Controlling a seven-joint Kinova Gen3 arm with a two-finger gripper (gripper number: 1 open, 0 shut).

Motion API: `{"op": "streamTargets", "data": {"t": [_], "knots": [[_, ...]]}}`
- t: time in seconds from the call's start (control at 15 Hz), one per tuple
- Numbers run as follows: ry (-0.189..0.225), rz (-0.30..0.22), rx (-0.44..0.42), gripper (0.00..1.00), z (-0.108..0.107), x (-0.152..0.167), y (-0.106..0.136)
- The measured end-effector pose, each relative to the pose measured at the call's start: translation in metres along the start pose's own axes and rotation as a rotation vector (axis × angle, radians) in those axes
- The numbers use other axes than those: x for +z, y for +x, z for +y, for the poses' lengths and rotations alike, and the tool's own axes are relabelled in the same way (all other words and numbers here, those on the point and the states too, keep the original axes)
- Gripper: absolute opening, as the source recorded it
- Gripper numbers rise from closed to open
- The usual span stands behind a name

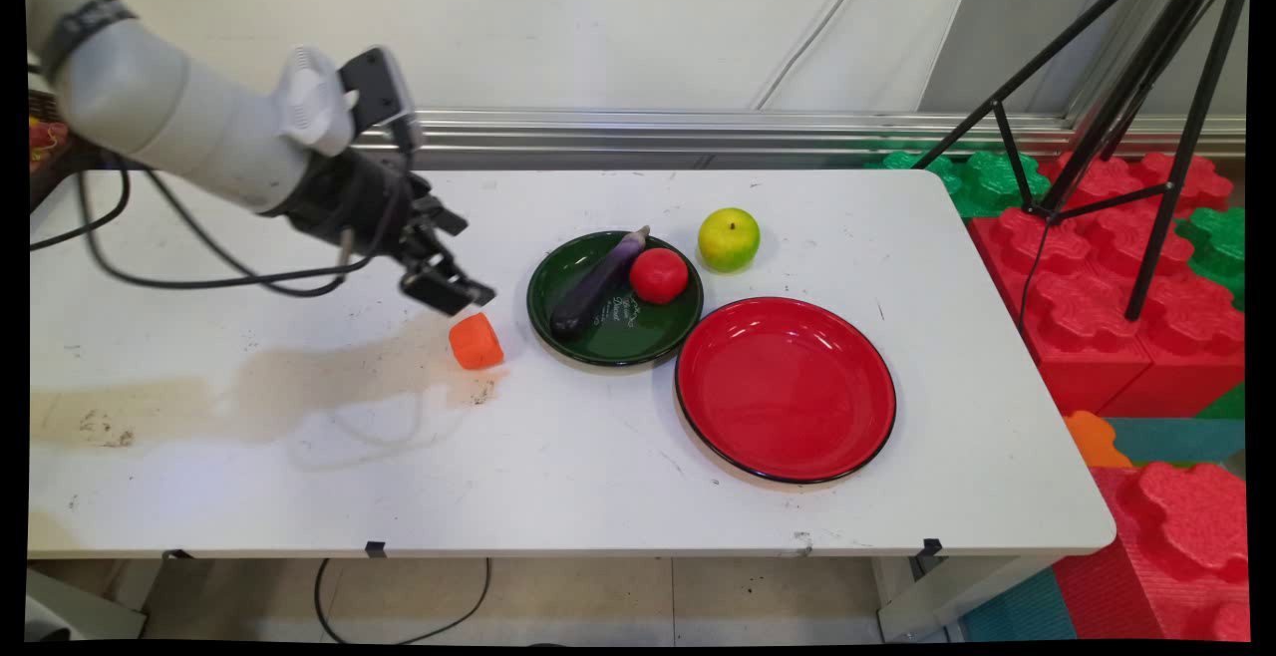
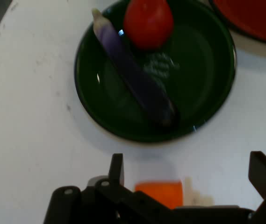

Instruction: Pick up the eggplant from the green plate

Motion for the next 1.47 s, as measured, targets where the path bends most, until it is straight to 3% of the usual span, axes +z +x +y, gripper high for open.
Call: {"op": "streamTargets", "data": {"t": [0.4, 0.8, 1.47], "knots": [[0.036, 0.003, -0.072, 1.0, -0.005, 0.039, 0.036], [0.058, -0.033, -0.121, 1.0, -0.013, 0.088, 0.059], [0.053, -0.108, -0.196, 1.0, -0.02, 0.163, 0.071]]}}
